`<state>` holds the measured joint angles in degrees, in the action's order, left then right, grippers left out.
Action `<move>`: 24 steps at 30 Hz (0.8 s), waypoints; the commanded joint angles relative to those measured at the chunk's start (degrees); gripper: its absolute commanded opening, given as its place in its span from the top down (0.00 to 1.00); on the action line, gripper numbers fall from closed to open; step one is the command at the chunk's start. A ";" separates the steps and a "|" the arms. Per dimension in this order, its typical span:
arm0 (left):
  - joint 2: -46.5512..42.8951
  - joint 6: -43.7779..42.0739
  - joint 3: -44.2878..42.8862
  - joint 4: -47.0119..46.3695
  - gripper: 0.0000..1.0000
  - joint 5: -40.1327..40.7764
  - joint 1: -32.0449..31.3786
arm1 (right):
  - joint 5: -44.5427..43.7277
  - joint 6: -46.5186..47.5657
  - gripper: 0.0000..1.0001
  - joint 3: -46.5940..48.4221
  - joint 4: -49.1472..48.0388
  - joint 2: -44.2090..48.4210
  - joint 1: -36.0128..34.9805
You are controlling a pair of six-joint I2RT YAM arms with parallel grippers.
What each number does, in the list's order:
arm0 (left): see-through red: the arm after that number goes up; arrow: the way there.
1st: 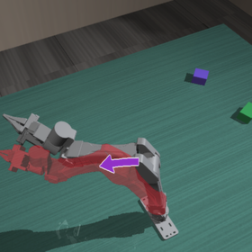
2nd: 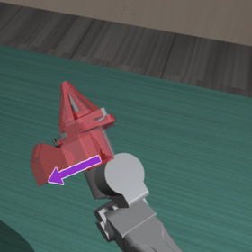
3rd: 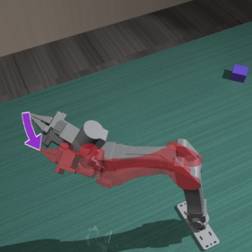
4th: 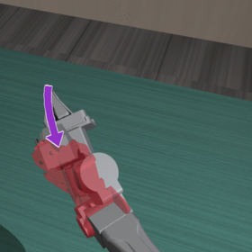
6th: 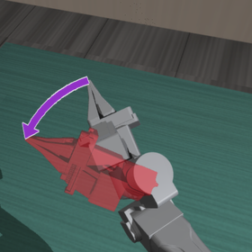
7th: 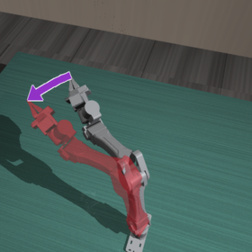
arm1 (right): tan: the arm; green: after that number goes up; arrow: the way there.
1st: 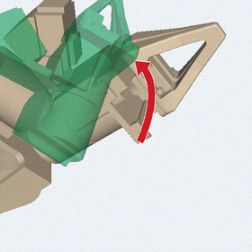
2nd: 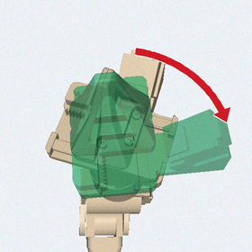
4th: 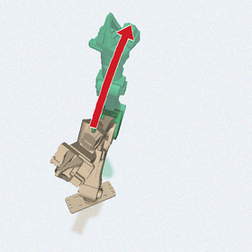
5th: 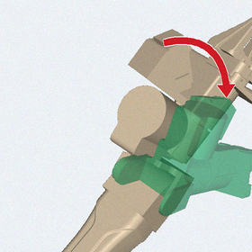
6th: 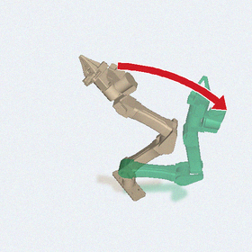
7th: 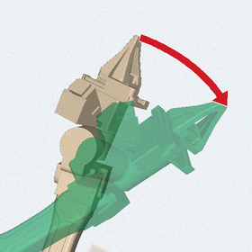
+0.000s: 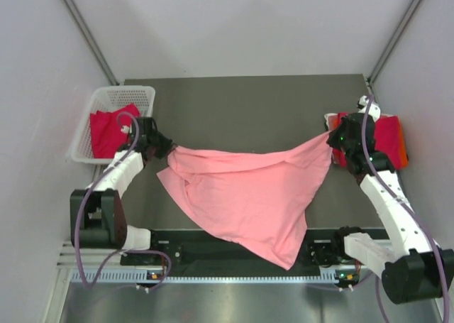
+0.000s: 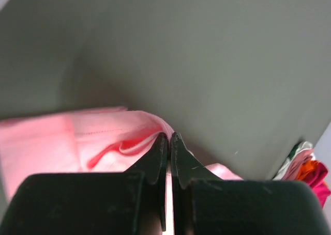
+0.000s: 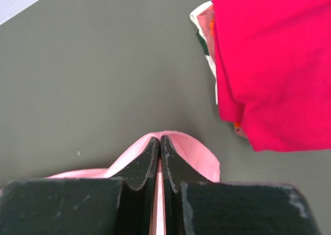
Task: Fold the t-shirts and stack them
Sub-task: Flatten the tshirt out
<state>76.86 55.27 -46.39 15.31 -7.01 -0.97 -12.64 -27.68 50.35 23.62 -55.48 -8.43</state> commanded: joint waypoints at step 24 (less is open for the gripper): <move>7.78 -10.52 -12.67 -0.02 0.13 3.06 0.09 | -0.37 -2.64 1.00 -7.45 -22.91 -6.92 4.03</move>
<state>87.22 47.24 -61.39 16.36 -2.28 -2.63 -12.40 -30.24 43.42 6.28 -64.77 -5.43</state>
